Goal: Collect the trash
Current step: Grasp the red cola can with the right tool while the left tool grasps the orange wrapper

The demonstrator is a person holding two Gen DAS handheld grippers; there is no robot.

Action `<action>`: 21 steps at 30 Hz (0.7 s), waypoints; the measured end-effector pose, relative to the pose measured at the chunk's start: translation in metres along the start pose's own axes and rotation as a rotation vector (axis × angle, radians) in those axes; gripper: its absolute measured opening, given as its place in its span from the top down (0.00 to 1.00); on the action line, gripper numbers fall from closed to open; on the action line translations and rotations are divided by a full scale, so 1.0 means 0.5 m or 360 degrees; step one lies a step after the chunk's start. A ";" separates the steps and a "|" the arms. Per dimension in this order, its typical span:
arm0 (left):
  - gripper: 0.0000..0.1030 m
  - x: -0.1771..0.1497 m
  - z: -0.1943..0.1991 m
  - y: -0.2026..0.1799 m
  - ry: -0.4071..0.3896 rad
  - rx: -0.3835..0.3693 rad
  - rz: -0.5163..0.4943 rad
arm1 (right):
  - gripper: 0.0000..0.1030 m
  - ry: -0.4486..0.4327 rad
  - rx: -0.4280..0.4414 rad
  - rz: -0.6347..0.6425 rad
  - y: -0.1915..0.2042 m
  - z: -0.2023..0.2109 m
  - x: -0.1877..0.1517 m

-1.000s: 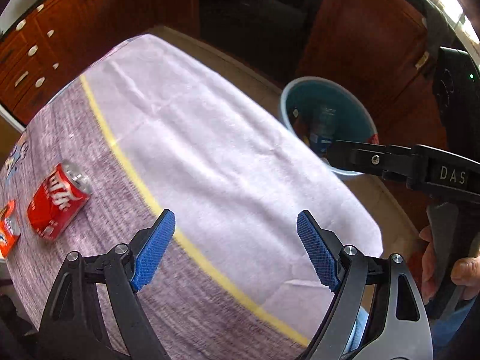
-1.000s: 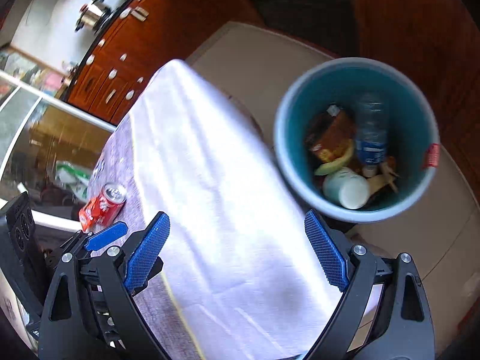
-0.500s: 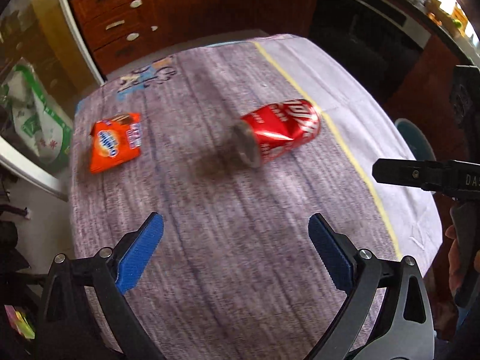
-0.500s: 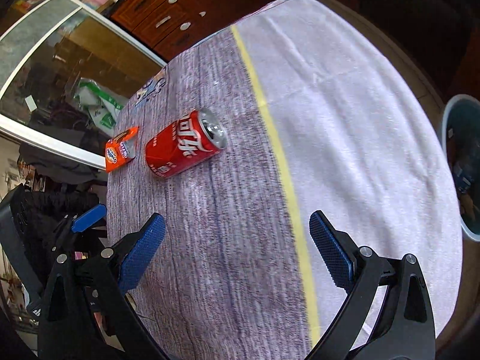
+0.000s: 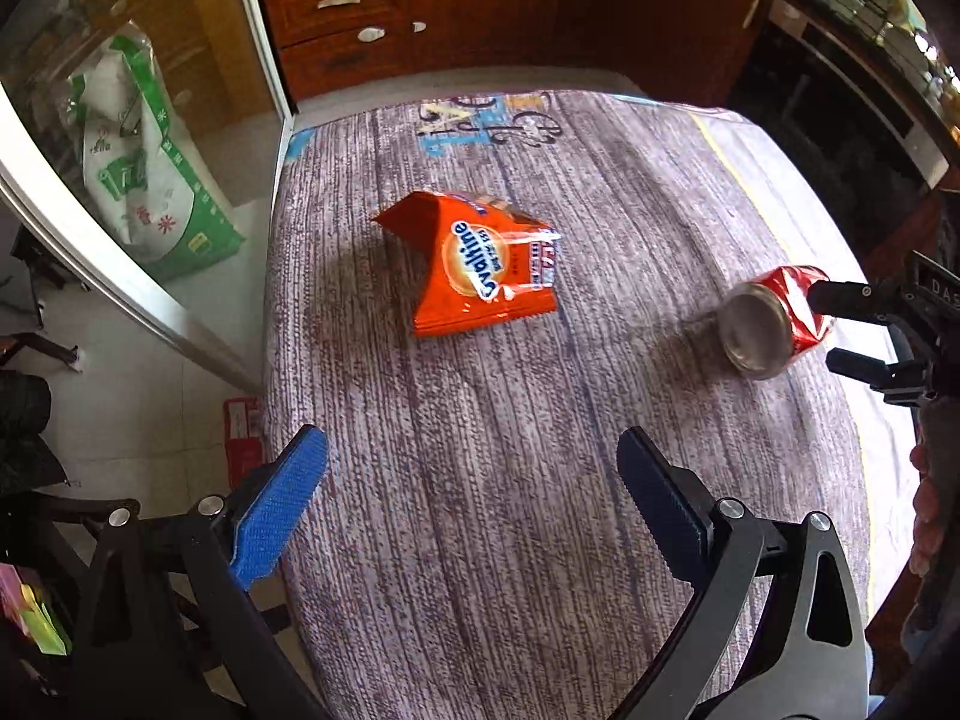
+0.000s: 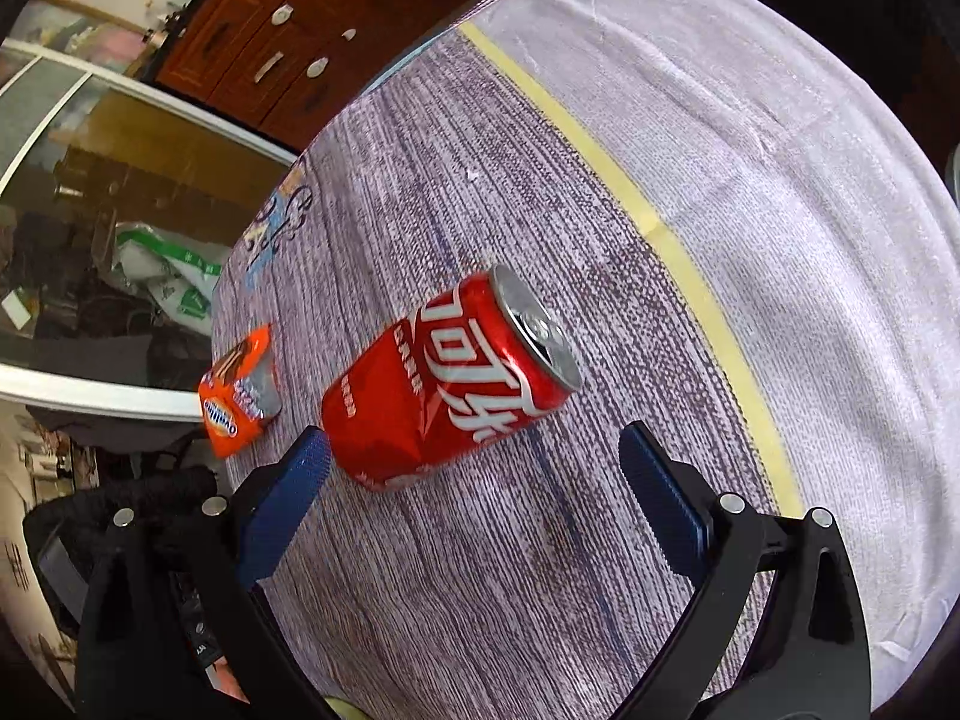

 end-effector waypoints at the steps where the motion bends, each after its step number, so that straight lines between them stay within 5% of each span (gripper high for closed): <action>1: 0.05 0.005 -0.005 0.006 0.0000 0.0002 0.0001 | 0.10 -0.0012 -0.0012 -0.0002 0.004 -0.008 0.004; 7: 0.05 0.059 -0.031 0.047 -0.0009 0.0012 0.0025 | 0.12 -0.0044 -0.0025 0.0108 0.045 -0.050 0.009; 14: 0.05 0.127 -0.075 0.050 -0.0012 -0.0034 0.0047 | 0.46 0.0010 0.0004 0.0341 0.119 -0.090 0.008; 21: 0.05 0.162 -0.139 0.037 0.0048 -0.0065 0.0106 | 0.47 0.0009 -0.0028 0.0534 0.145 -0.107 -0.007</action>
Point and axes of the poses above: each gripper's, at about its wrist camera, not at the fingertips, and z roughly against the way its jaws point, y to its left, x to its top, the point moved 2 cm from there along -z, roughly the way its jaws point, and after that the axes turned 6 degrees about -z, right-handed, at the moved point
